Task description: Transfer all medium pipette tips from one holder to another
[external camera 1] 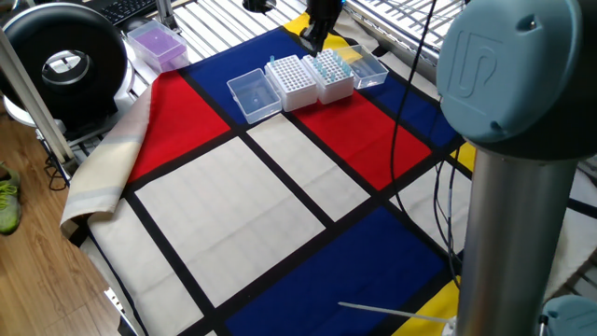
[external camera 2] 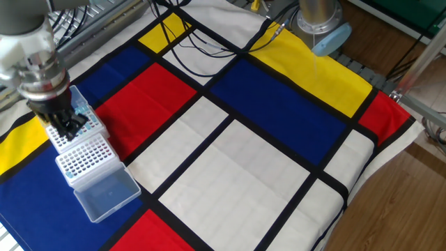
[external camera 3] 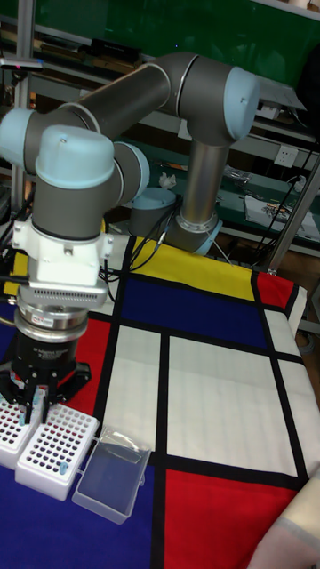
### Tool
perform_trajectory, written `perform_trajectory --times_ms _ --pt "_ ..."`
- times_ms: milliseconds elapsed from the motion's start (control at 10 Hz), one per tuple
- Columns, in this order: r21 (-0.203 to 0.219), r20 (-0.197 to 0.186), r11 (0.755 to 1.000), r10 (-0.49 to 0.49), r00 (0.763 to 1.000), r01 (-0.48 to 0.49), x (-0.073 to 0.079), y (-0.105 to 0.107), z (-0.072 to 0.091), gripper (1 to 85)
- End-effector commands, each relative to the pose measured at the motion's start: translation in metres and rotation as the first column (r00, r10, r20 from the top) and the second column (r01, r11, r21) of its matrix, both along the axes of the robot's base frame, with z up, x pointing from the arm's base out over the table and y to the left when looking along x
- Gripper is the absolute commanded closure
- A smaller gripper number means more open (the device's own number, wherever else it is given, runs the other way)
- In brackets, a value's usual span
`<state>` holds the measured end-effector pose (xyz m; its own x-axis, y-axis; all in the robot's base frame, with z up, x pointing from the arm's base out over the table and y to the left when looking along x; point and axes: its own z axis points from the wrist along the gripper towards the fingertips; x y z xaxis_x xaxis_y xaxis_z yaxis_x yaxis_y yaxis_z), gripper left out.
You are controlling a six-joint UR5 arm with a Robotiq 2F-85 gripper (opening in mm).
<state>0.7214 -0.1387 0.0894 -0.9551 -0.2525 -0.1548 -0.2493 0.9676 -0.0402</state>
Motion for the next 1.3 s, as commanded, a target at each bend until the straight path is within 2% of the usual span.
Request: perform_trajectory --times_ms 0,500,700,1200 --pt "0.029 0.009 1.000 -0.006 1.000 0.006 0.021 0.023 -0.002 58.3" --pt "0.035 0.030 0.999 -0.022 0.999 0.021 0.051 0.048 -0.012 58.7" --pt "0.038 0.026 0.999 -0.036 0.999 0.035 0.055 0.057 -0.010 59.3" --pt "0.043 0.028 0.999 -0.030 0.999 0.028 0.056 0.057 -0.012 59.7"
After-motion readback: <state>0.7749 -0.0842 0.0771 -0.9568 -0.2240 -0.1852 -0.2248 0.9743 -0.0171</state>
